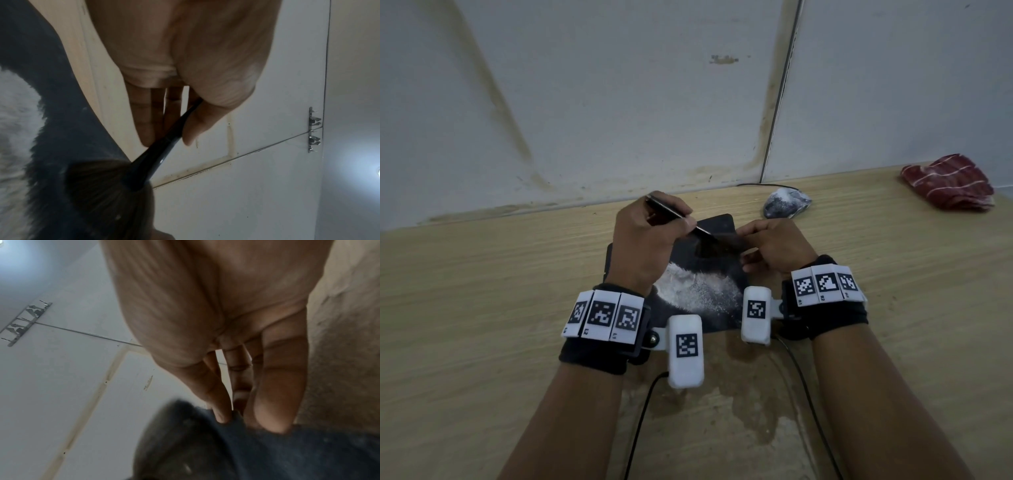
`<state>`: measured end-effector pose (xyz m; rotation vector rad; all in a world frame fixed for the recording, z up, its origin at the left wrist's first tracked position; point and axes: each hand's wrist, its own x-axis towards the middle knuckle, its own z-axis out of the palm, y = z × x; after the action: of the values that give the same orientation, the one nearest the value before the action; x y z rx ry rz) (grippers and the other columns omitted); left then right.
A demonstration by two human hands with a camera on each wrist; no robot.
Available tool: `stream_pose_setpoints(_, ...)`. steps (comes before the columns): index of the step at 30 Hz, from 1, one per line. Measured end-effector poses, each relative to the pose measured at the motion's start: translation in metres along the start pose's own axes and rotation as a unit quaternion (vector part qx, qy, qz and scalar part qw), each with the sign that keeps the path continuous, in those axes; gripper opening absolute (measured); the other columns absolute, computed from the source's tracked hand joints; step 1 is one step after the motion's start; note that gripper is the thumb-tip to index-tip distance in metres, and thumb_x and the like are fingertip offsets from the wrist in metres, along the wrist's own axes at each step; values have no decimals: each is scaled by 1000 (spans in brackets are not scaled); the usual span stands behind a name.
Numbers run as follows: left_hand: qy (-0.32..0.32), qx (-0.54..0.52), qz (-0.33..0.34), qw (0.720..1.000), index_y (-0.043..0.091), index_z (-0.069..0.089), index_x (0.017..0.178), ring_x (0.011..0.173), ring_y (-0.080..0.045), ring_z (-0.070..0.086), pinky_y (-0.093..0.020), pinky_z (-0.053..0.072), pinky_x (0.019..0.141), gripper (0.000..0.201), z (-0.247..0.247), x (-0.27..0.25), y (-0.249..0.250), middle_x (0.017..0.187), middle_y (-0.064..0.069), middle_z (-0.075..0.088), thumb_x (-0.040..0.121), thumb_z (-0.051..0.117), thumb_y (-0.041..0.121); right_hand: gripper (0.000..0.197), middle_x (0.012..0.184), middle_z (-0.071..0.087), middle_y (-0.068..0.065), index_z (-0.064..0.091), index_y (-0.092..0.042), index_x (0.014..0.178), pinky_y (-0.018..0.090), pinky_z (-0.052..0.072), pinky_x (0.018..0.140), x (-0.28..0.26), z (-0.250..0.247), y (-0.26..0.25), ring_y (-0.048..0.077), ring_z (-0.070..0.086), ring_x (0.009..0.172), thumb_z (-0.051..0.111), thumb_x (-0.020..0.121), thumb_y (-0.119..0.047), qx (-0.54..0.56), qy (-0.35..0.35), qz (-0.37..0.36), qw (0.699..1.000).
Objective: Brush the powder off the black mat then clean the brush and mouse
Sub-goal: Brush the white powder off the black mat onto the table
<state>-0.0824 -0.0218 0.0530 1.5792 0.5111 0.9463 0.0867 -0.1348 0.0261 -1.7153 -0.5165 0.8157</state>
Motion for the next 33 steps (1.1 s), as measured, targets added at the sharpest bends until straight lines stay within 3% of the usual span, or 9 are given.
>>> stream_pose_setpoints(4,16,-3,7,1000,11,70,80,81,-17,69,-33,58,77,17,1,1,-7,81,-1,71,79,73,-6,13,62,63,10,66,-6,82,26,54,42,-1,0,0,17,59,43,64,91,2,3,1,8,1000)
stream_pose_setpoints(7,-50,49,-42,997,15,71,76,87,-27,70,-47,59,84,17,4,-2,-14,81,-1,72,79,75,-2,14,62,65,5,67,-7,81,26,53,43,-2,1,2,16,60,44,64,91,3,10,3,13,1000)
stream_pose_setpoints(10,-110,41,-95,989,8,70,76,88,-40,69,-55,59,81,17,0,-4,-10,80,-10,69,81,71,-7,13,66,62,6,66,-8,82,25,52,43,-3,2,5,17,59,44,68,89,3,18,-1,19,1000)
stream_pose_setpoints(17,-38,-7,-3,999,8,68,81,87,-28,68,-30,57,78,19,-1,-3,-8,87,-12,71,82,68,-11,13,67,63,12,65,-8,83,26,54,42,-2,3,6,16,58,41,62,93,1,4,0,19,1000)
stream_pose_setpoints(21,-102,41,-39,993,15,72,79,95,-36,70,-50,57,89,19,2,-5,-18,92,-18,72,82,71,-4,13,68,64,9,66,-8,81,27,55,44,-2,1,7,16,60,45,65,91,1,4,6,16,1000)
stream_pose_setpoints(24,-153,46,-78,984,14,71,78,96,-40,70,-53,58,86,19,-1,-4,-15,88,-16,71,81,72,-4,13,68,63,6,66,-9,81,25,53,43,-2,1,8,17,60,45,67,90,1,8,10,18,1000)
stream_pose_setpoints(27,-101,1,-63,993,9,68,81,95,-42,70,-49,59,86,16,-4,-3,-6,88,-16,69,79,72,-7,13,67,62,7,65,-8,82,26,53,43,-2,1,8,18,59,46,66,90,1,12,12,18,1000)
stream_pose_setpoints(30,-31,-13,-38,999,9,66,82,92,-32,71,-39,60,80,17,-13,2,-3,87,-9,68,84,68,-8,14,66,61,7,64,-10,81,27,53,43,0,1,9,17,58,45,66,91,-1,9,18,21,1000)
stream_pose_setpoints(33,30,50,-24,998,17,68,77,92,-26,71,-45,60,82,17,-25,9,-13,84,0,70,81,72,1,13,68,61,7,64,-10,83,27,53,44,1,1,11,18,57,47,66,91,-1,10,25,23,999)
